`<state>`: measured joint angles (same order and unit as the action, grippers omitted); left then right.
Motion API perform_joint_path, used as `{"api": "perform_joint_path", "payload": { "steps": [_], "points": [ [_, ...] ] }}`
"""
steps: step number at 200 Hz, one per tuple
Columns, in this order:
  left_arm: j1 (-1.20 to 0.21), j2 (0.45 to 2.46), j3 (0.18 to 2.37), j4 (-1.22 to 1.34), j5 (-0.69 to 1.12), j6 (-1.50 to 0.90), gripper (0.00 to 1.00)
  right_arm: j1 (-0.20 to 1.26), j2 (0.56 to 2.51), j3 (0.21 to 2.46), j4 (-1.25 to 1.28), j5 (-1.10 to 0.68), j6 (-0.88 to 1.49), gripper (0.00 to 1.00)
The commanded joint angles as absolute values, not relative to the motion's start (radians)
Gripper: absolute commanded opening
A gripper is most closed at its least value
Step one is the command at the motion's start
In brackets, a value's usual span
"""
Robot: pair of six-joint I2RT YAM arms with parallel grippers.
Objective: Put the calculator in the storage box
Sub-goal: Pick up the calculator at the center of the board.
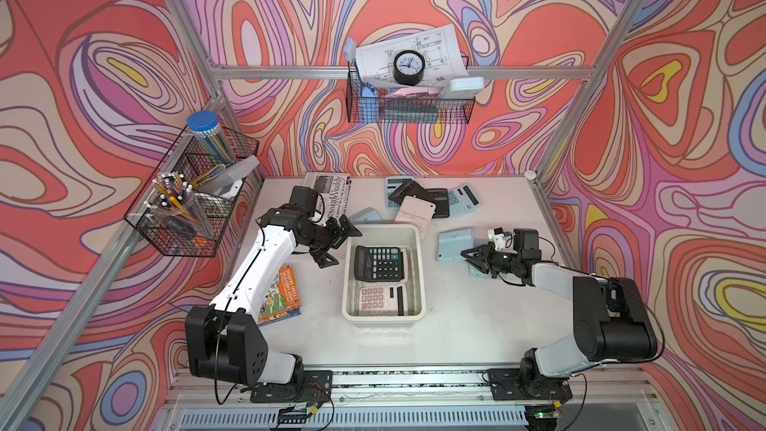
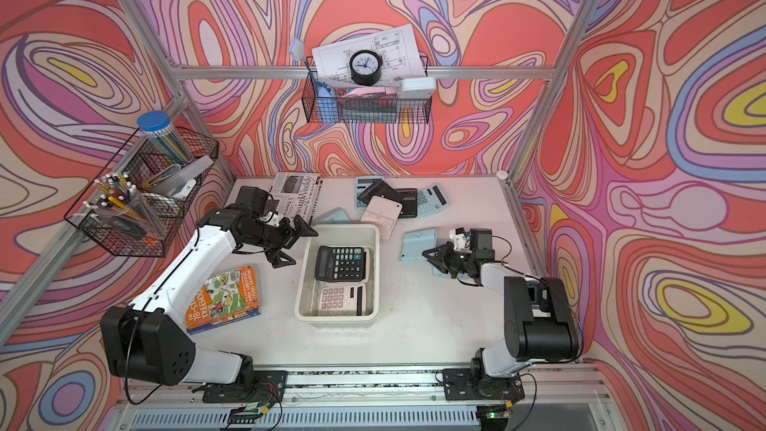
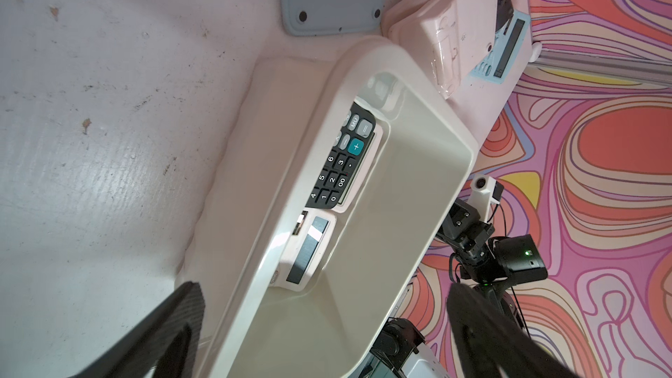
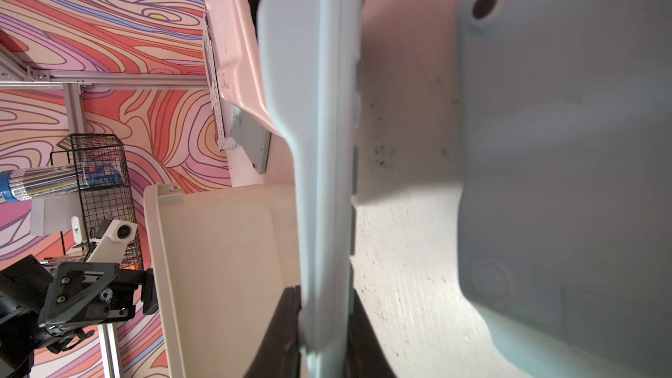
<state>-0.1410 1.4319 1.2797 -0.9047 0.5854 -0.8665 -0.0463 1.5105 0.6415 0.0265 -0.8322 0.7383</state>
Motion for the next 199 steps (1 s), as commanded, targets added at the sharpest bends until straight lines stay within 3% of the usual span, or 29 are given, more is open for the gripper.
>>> {"api": "perform_joint_path", "payload": {
  "steps": [1,71,150,199],
  "points": [
    [-0.144,1.422,1.336,-0.915,0.56,-0.88,0.98,-0.035,1.436,0.697,-0.107,-0.775,0.709,0.09],
    [-0.145,1.5,1.554,-0.998,0.569,-0.9,0.99,0.047,1.29,1.013,-0.541,-0.533,0.522,0.09],
    [-0.147,1.576,1.724,-0.998,0.705,-0.951,0.99,0.543,1.478,1.478,-0.871,0.043,0.229,0.06],
    [-0.147,1.657,1.844,-1.148,0.728,-0.941,0.98,0.77,1.615,1.632,-0.973,0.344,0.033,0.04]
  ]
}}
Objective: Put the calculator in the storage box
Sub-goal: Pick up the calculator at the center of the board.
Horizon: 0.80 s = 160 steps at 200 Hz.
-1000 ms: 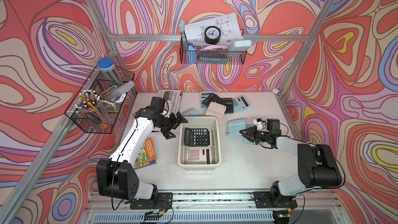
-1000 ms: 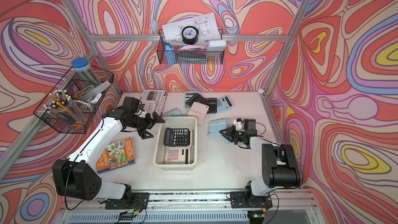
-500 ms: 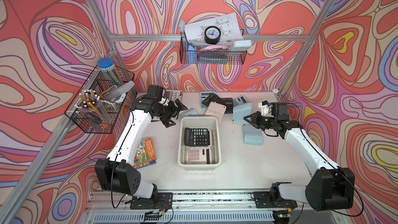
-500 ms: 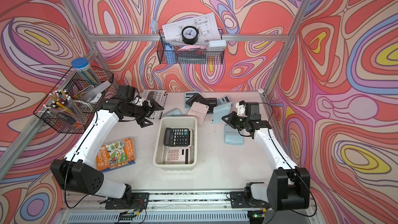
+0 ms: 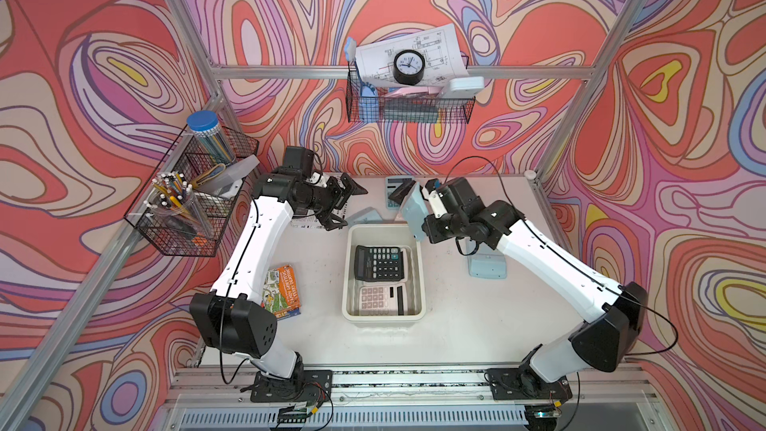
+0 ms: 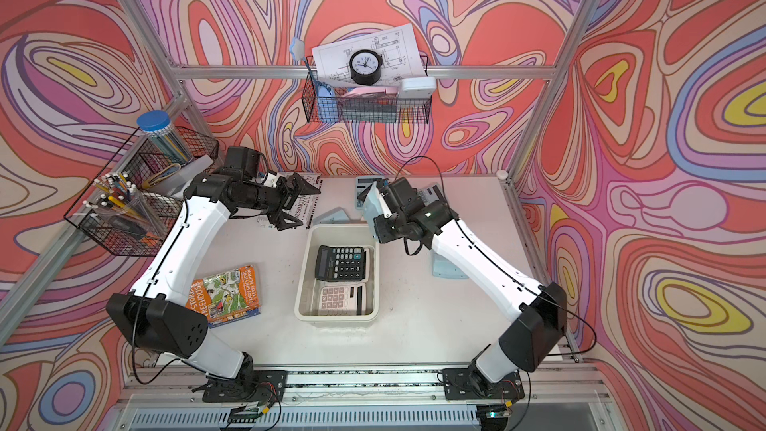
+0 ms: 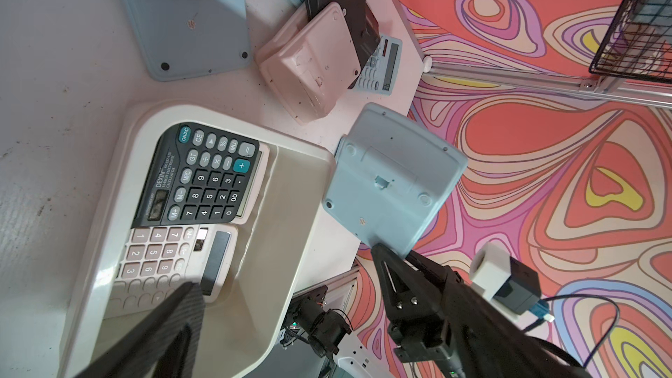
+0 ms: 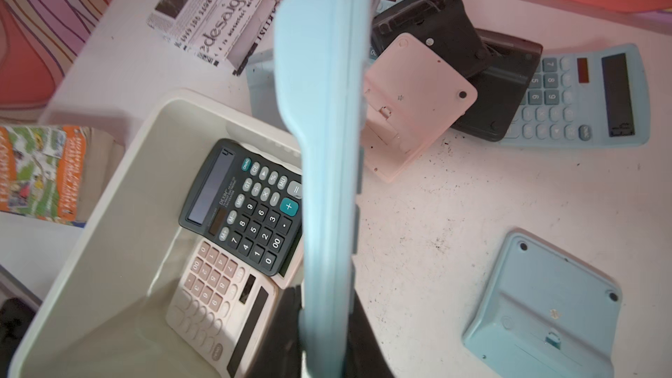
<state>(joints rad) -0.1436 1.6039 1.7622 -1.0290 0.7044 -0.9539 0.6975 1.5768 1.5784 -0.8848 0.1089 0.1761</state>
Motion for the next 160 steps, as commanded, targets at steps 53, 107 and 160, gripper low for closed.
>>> {"api": "perform_joint_path", "payload": {
  "steps": [53,107,160],
  "points": [
    [-0.161,1.786,2.072,-1.35,0.748,-0.89,0.99,0.948,1.668,1.658,-0.937,0.597,-0.119,0.0],
    [-0.212,1.924,2.252,-1.531,0.758,-0.804,0.99,1.045,1.691,1.667,-0.86,0.733,-0.248,0.0],
    [-0.25,2.031,2.388,-1.705,0.687,-0.688,0.76,1.09,1.688,1.657,-0.824,0.772,-0.29,0.0]
  ]
}}
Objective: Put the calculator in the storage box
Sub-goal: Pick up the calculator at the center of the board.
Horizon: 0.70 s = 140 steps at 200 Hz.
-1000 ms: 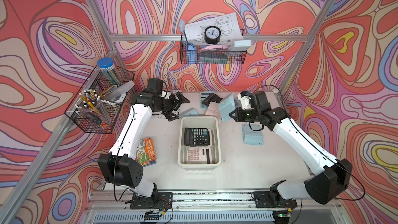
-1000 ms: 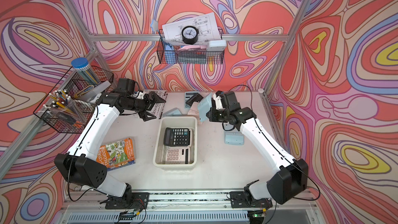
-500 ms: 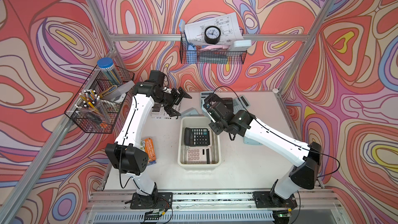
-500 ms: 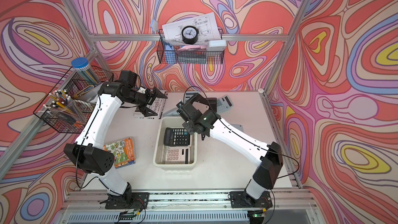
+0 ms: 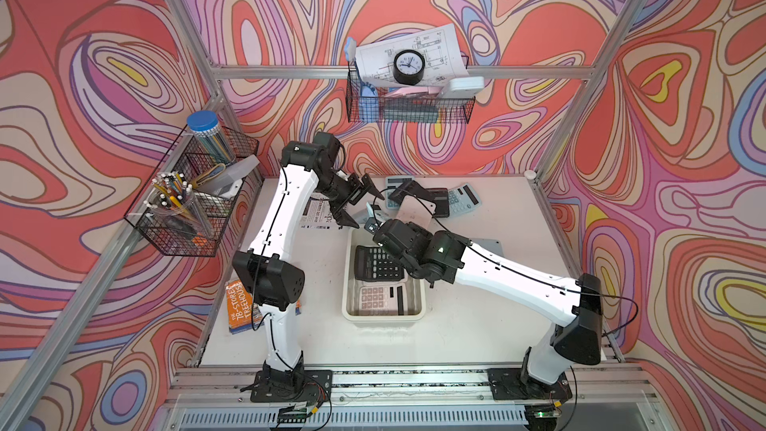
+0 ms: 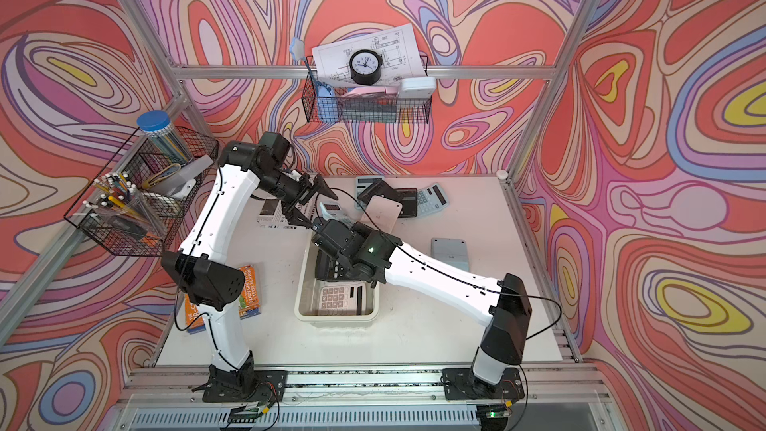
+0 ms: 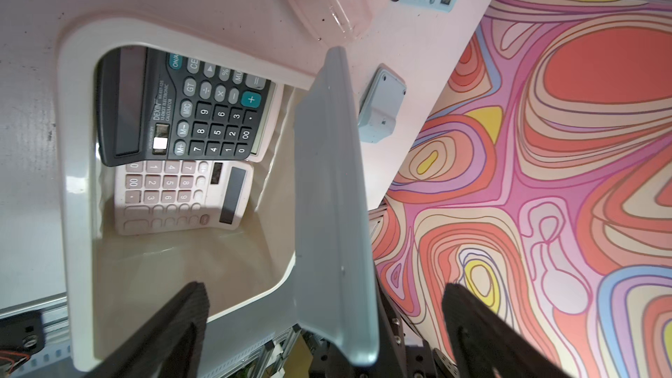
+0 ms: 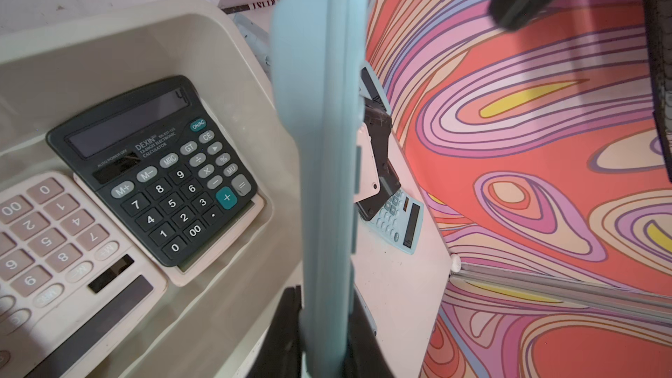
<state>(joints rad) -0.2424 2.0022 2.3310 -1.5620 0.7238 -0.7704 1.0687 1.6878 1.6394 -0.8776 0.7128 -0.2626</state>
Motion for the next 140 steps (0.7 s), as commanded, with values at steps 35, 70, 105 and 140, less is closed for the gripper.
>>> {"api": "perform_joint_path", "payload": {
  "steps": [35,70,105,140],
  "points": [
    [-0.25,2.05,2.403,-1.709,0.707,-0.678,0.39,1.104,1.692,1.659,-0.817,0.768,-0.295,0.0],
    [-0.251,2.051,2.404,-1.687,0.71,-0.696,0.19,1.113,1.694,1.654,-0.807,0.773,-0.29,0.0],
    [-0.252,2.048,2.404,-1.656,0.722,-0.72,0.0,1.114,1.687,1.652,-0.805,0.774,-0.274,0.0],
    [-0.25,2.042,2.405,-1.633,0.72,-0.74,0.0,1.114,1.681,1.655,-0.827,0.76,-0.234,0.25]
  ]
}}
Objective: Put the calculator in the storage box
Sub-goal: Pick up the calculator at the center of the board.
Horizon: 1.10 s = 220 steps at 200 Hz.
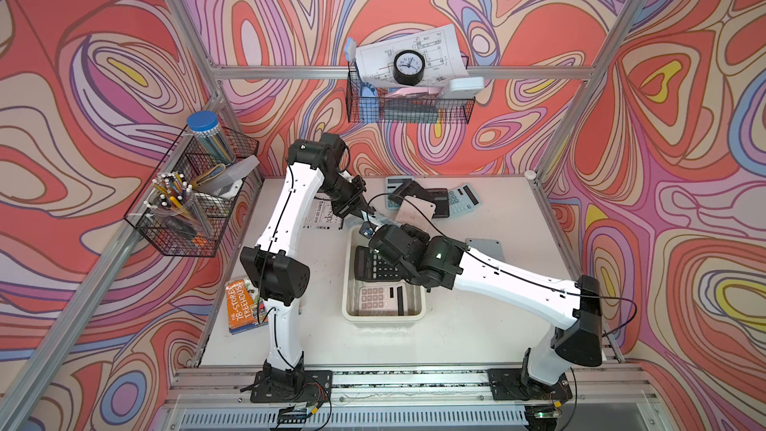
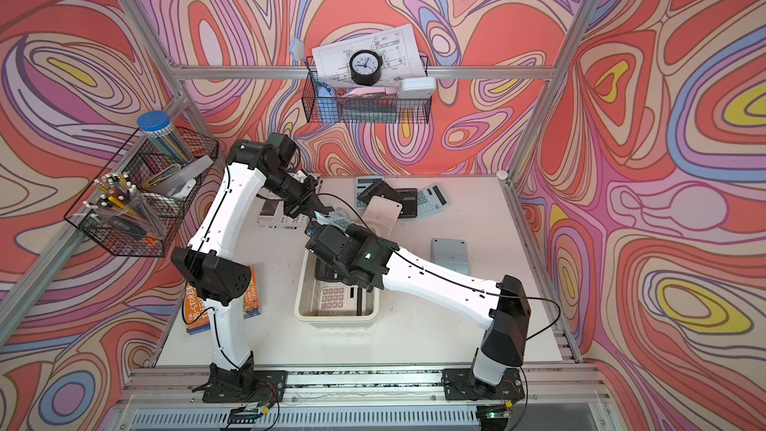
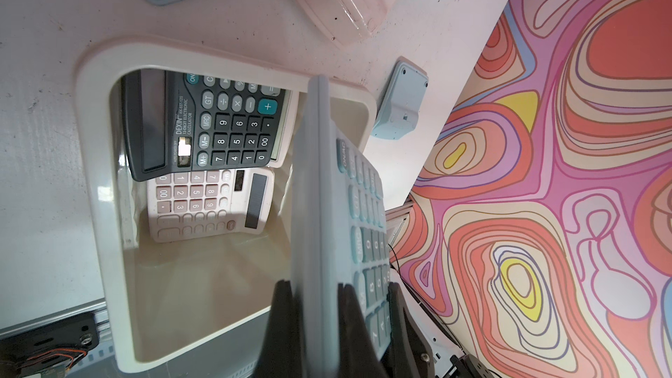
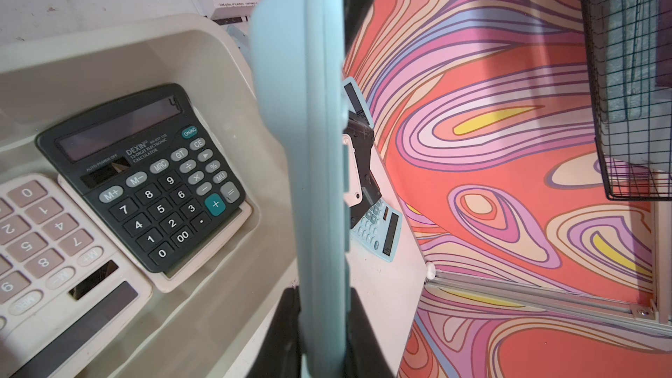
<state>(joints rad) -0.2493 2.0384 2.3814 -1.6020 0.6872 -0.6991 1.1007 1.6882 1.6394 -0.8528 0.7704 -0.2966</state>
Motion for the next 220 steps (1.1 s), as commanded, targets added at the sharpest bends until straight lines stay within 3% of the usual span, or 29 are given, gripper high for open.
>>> {"api": "perform_joint_path", "payload": {
  "steps": [1,29,72,107,160,194,220],
  "points": [
    [-0.25,2.041,2.404,-1.632,0.72,-0.741,0.0,1.114,1.68,1.654,-0.828,0.759,-0.231,0.27],
    [-0.244,2.027,2.402,-1.597,0.699,-0.767,0.0,1.108,1.642,1.649,-0.868,0.699,-0.112,0.76],
    [-0.222,1.973,2.373,-1.502,0.616,-0.823,0.0,0.953,1.539,1.638,-0.926,0.398,0.222,0.98],
    [-0.219,1.857,2.209,-1.3,0.562,-0.889,0.0,0.715,1.44,1.537,-0.812,0.002,0.45,0.98],
    [-0.221,1.608,1.809,-0.86,0.53,-1.007,0.0,0.467,1.479,1.44,-0.578,-0.572,0.729,0.97],
    [-0.222,1.546,1.636,-0.664,0.591,-1.093,0.0,0.378,1.494,1.302,-0.33,-0.754,0.943,0.84],
    [-0.227,1.5,1.557,-0.569,0.591,-1.093,0.0,0.35,1.504,1.204,-0.083,-0.82,1.137,0.81]
  ]
}}
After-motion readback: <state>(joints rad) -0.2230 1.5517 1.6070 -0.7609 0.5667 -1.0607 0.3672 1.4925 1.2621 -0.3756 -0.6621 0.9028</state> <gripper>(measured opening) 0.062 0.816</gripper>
